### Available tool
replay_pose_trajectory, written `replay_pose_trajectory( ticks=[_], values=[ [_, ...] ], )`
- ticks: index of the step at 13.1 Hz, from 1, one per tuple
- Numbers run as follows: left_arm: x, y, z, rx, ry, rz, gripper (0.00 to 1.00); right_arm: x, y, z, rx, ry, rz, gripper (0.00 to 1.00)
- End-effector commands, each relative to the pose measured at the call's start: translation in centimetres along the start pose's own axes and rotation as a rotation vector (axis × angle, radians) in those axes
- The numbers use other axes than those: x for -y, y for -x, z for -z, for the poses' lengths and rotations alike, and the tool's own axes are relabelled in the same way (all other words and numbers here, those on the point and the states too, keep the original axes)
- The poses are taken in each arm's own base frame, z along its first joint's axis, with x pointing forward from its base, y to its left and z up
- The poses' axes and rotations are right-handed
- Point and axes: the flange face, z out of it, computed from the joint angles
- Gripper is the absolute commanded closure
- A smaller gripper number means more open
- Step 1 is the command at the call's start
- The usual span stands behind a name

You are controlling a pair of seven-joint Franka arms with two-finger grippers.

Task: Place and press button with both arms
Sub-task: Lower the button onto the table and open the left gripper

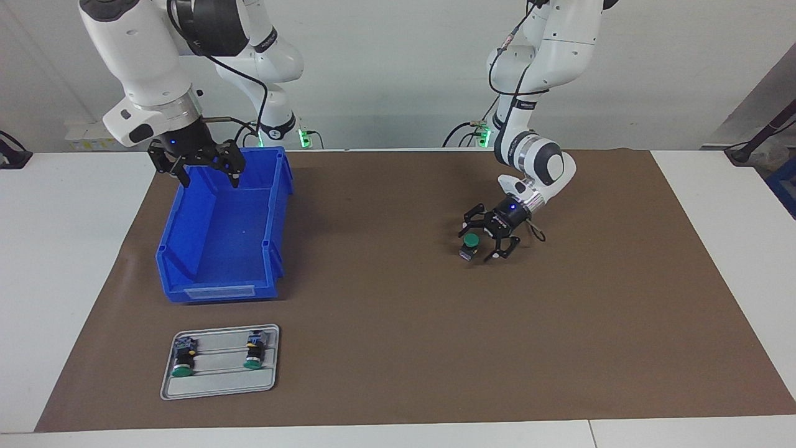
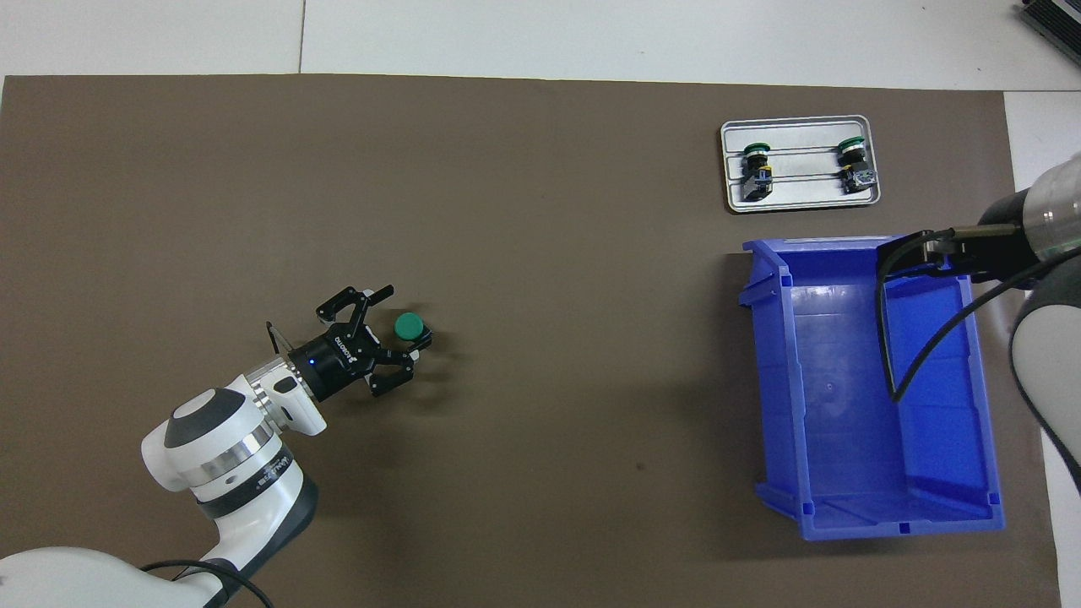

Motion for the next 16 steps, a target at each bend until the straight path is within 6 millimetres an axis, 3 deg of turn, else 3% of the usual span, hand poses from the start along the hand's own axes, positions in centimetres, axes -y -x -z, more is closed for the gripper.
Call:
replay_pose_trajectory(
  ticks=[1, 4, 12, 16],
  values=[
    [-0.4, -3.4, 1.4, 0.008, -0.046, 0.021, 0.01, -0.1, 0.5, 0.2, 0.005, -0.010, 0.022, 0.00],
    [0.0, -5.1, 1.5, -0.006, -0.061, 0.054, 0.01, -0.1, 0.5, 0.2, 0.003, -0.010, 0.022, 0.00],
    [5.1, -16.5, 0.4, -0.142, -0.150, 0.359, 0.03, -0.1, 0.5, 0.2, 0.005, -0.010, 0.022, 0.00],
    [6.7, -20.1, 0.6, -0.183, -0.160, 0.470, 0.05, -0.1, 0.5, 0.2, 0.005, -0.010, 0.022, 0.00]
  ],
)
